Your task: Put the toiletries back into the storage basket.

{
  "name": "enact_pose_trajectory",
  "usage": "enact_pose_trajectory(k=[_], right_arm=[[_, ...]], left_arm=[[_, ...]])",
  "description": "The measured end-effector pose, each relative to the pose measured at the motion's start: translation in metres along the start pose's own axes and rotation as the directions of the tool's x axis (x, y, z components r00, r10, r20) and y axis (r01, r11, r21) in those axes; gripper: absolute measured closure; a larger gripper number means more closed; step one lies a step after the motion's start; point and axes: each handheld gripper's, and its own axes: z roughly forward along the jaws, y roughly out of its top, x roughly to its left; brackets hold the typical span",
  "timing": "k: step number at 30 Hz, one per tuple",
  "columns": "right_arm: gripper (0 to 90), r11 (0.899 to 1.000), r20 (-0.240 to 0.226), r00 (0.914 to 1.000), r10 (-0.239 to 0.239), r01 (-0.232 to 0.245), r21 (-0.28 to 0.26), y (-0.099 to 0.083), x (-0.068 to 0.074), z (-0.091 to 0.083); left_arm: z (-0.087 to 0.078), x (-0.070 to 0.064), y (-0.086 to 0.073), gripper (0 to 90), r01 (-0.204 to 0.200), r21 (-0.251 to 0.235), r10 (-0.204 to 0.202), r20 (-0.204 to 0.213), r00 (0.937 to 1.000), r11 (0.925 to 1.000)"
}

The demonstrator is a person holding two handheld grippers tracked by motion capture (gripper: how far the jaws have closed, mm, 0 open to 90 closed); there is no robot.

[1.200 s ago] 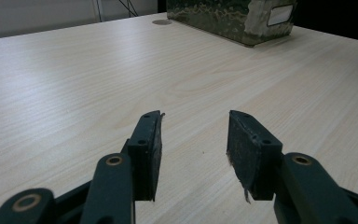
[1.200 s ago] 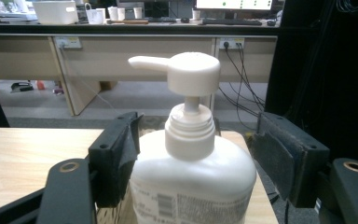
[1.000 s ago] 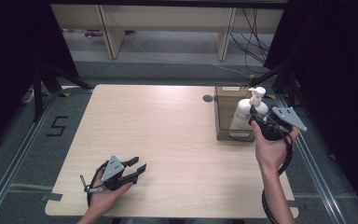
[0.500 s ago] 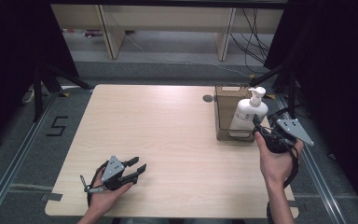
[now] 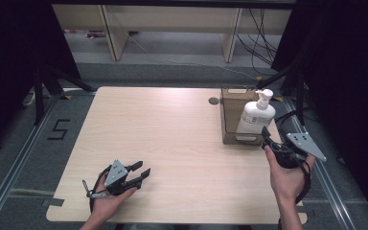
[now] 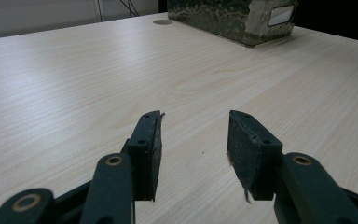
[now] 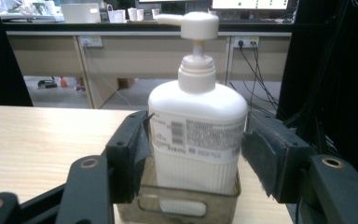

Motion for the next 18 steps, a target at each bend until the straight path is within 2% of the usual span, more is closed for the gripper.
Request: enact_pose_trajectory(k=[1, 2, 3, 4, 5, 8, 9, 12, 13, 16, 17, 18], right_arm=[[41.7, 1.000, 0.002, 0.9998, 0.020, -0.020, 0.013, -0.002, 0.002, -0.002], [41.6, 1.000, 0.006, 0.9999, -0.010, 0.010, 0.006, -0.004, 0.000, -0.003], [41.6, 1.000, 0.007, 0.9999, 0.008, -0.008, 0.017, -0.006, 0.002, -0.005], [41.6, 1.000, 0.005, 0.9999, -0.015, 0.015, 0.017, -0.008, 0.001, -0.006], [41.6, 1.000, 0.006, 0.9998, -0.018, 0.018, 0.016, -0.010, 0.000, -0.007], [41.6, 0.999, 0.004, 1.0000, -0.004, 0.004, 0.036, -0.017, 0.001, -0.012], [41.6, 0.999, 0.002, 0.9997, -0.023, 0.023, 0.036, -0.020, -0.001, -0.014], [41.9, 0.998, 0.001, 0.9994, -0.036, 0.036, 0.046, -0.027, -0.004, -0.017], [41.8, 0.999, 0.001, 0.9997, -0.025, 0.025, 0.036, -0.030, -0.004, -0.018], [41.6, 0.998, 0.011, 0.9998, -0.018, 0.018, 0.059, -0.038, -0.007, -0.022], [41.4, 0.999, 0.008, 0.9997, -0.023, 0.023, 0.045, -0.041, -0.009, -0.022], [41.2, 0.997, 0.015, 0.9998, -0.016, 0.015, 0.076, -0.043, -0.010, -0.024]], left_arm=[[0.000, 0.000, 0.000, 54.6, 0.001, -0.003, -0.001, 0.002, 1.0000, 1.0000], [0.000, 0.000, 0.000, 54.6, 0.001, -0.003, -0.001, 0.002, 1.0000, 1.0000], [0.000, 0.000, 0.000, 54.6, 0.002, -0.003, -0.002, 0.002, 1.0000, 1.0000], [0.000, 0.000, 0.000, 54.6, 0.002, -0.002, -0.002, 0.001, 1.0000, 1.0000], [0.000, 0.000, 0.000, 54.6, 0.002, -0.002, -0.002, 0.002, 1.0000, 1.0000], [0.000, 0.000, 0.000, 54.6, 0.002, -0.003, -0.002, 0.000, 1.0000, 1.0000], [0.000, 0.000, 0.000, 54.6, 0.002, -0.003, -0.002, 0.000, 1.0000, 1.0000], [0.000, -0.001, 0.000, 54.5, 0.002, -0.004, -0.002, -0.001, 1.0000, 1.0000], [0.000, -0.001, 0.000, 54.5, 0.002, -0.004, -0.002, -0.001, 1.0000, 1.0000], [0.000, -0.001, 0.000, 54.5, 0.000, -0.003, 0.000, -0.002, 1.0000, 1.0000], [0.000, -0.001, 0.000, 54.5, 0.000, -0.003, 0.000, -0.002, 1.0000, 1.0000], [0.000, -0.001, 0.000, 54.5, 0.000, -0.003, 0.000, -0.002, 1.0000, 1.0000]])
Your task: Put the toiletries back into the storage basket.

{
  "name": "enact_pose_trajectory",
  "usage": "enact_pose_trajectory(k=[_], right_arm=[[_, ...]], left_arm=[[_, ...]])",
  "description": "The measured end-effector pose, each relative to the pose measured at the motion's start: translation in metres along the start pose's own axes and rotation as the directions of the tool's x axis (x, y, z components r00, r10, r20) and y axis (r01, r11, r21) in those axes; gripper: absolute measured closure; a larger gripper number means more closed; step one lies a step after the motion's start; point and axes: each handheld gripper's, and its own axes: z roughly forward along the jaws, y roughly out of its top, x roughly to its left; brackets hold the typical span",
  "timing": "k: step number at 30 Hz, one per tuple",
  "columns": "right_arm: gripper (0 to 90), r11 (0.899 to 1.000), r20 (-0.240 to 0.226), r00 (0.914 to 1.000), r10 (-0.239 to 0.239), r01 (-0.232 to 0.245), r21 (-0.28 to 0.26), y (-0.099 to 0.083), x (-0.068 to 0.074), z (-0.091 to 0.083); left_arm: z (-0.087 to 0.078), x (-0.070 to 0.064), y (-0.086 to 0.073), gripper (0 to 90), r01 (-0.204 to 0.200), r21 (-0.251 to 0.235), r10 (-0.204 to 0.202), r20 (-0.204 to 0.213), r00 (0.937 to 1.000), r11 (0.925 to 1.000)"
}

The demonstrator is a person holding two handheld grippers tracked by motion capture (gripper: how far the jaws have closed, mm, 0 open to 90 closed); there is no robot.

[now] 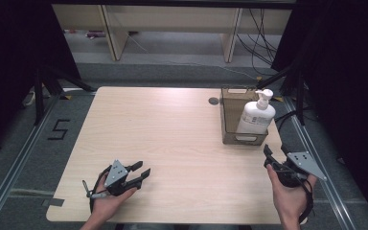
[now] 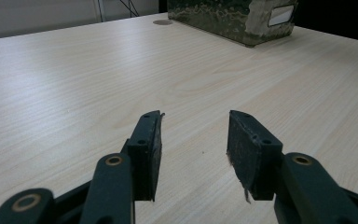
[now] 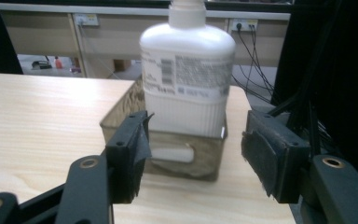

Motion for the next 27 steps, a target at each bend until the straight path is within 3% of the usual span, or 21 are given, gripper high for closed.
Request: enact_pose_trajectory(k=[1, 5, 6, 12, 19, 20, 21, 22, 23, 24, 27], right_arm=[[41.0, 1.000, -0.002, 1.0000, 0.004, -0.004, -0.024, -0.004, -0.001, 0.001], [40.3, 1.000, 0.014, 0.9999, 0.004, -0.004, -0.014, -0.017, -0.006, 0.000], [40.2, 1.000, 0.014, 0.9996, 0.026, -0.026, 0.005, -0.020, -0.005, 0.000], [39.7, 1.000, 0.035, 0.9994, 0.006, -0.007, 0.027, -0.049, -0.017, 0.008], [39.9, 0.999, 0.045, 0.9987, 0.025, -0.027, 0.039, -0.069, -0.021, 0.012], [39.9, 0.999, 0.029, 0.9993, 0.024, -0.025, 0.026, -0.071, -0.022, 0.014], [39.7, 0.999, 0.043, 0.9991, 0.002, -0.003, 0.034, -0.073, -0.023, 0.014], [39.7, 0.999, 0.037, 0.9990, 0.026, -0.028, 0.040, -0.075, -0.022, 0.015], [39.7, 0.998, 0.042, 0.9991, 0.005, -0.007, 0.055, -0.076, -0.023, 0.015], [39.7, 0.998, 0.024, 0.9994, 0.025, -0.026, 0.056, -0.077, -0.023, 0.016], [39.5, 0.999, 0.043, 0.9989, 0.019, -0.021, 0.048, -0.079, -0.023, 0.016]], left_arm=[[0.000, 0.000, 0.000, 54.5, 0.000, 0.000, 0.000, 0.000, 1.0000, 1.0000], [0.000, 0.000, 0.000, 54.6, 0.001, -0.001, -0.001, -0.001, 1.0000, 1.0000], [0.000, 0.000, 0.000, 54.5, 0.000, -0.001, 0.000, -0.001, 1.0000, 1.0000], [0.000, 0.000, 0.000, 54.3, 0.001, 0.000, -0.001, -0.001, 1.0000, 1.0000], [0.000, 0.000, 0.000, 54.3, 0.001, 0.001, -0.001, -0.001, 1.0000, 1.0000], [0.000, 0.000, 0.000, 54.3, 0.002, 0.000, -0.002, -0.001, 1.0000, 1.0000], [0.000, 0.000, 0.000, 54.3, 0.002, 0.001, -0.002, 0.000, 1.0000, 1.0000], [0.000, 0.000, 0.000, 54.3, 0.003, 0.001, -0.003, 0.000, 1.0000, 1.0000], [0.000, 0.000, 0.000, 54.3, 0.003, 0.001, -0.003, 0.000, 1.0000, 1.0000], [0.000, 0.000, 0.000, 54.3, 0.004, 0.001, -0.004, 0.001, 1.0000, 1.0000], [0.000, 0.000, 0.000, 54.3, 0.012, -0.001, -0.012, 0.004, 0.9999, 0.9999]])
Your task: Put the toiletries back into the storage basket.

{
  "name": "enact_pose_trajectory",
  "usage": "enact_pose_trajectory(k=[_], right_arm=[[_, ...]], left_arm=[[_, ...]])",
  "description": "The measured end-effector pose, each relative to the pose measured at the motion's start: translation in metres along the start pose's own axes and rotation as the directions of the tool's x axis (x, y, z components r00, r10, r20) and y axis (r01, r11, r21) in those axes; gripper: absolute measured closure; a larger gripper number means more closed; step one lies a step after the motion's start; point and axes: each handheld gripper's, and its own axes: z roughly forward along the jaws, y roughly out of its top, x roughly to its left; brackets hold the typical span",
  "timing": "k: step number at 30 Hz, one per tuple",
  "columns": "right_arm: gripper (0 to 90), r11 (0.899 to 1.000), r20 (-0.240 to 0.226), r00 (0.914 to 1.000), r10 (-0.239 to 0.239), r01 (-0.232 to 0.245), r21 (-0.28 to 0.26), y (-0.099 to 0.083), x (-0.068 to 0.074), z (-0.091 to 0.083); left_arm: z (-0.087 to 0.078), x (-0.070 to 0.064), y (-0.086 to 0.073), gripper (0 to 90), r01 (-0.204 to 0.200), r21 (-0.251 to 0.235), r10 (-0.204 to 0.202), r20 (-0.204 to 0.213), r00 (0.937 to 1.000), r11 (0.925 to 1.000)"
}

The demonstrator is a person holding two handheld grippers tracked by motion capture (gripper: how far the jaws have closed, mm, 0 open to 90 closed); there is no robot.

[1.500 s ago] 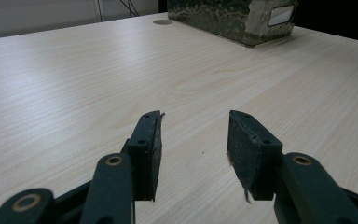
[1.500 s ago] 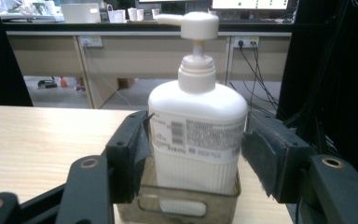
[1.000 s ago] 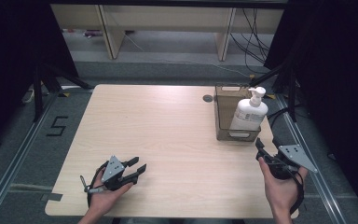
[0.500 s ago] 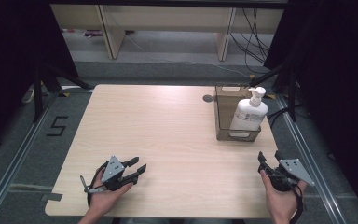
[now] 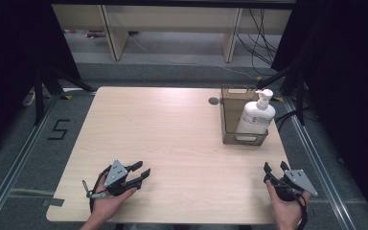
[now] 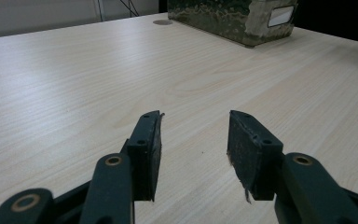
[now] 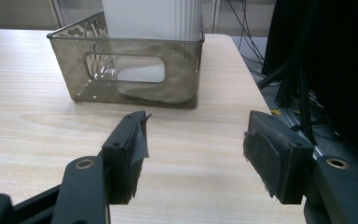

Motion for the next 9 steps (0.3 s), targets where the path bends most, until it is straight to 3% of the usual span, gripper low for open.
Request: enact_pose_trajectory(k=[3, 4, 5, 9], right_arm=[[39.0, 1.000, 0.003, 1.0000, 0.004, -0.004, -0.001, -0.0001, 0.0002, -0.0003], [39.0, 1.000, 0.007, 0.9999, -0.014, 0.014, 0.015, 0.0005, -0.0009, -0.0015], [38.9, 1.000, -0.030, 0.9995, 0.003, -0.002, 0.004, -0.0003, 0.0002, 0.0007], [38.7, 1.000, 0.006, 1.0000, -0.007, 0.007, 0.016, -0.0002, 0.0009, -0.0010]], left_arm=[[0.0001, 0.0000, 0.0000, 54.3, 0.000, 0.000, 0.000, 0.002, 1.0000, 1.0000], [0.0001, 0.0000, 0.0000, 54.2, -0.002, 0.000, 0.002, 0.003, 1.0000, 1.0000], [0.0002, -0.0002, 0.0000, 54.3, -0.002, -0.001, 0.002, 0.004, 1.0000, 1.0000], [0.0003, -0.0002, 0.0001, 54.3, -0.007, 0.003, 0.007, 0.004, 1.0000, 1.0000]])
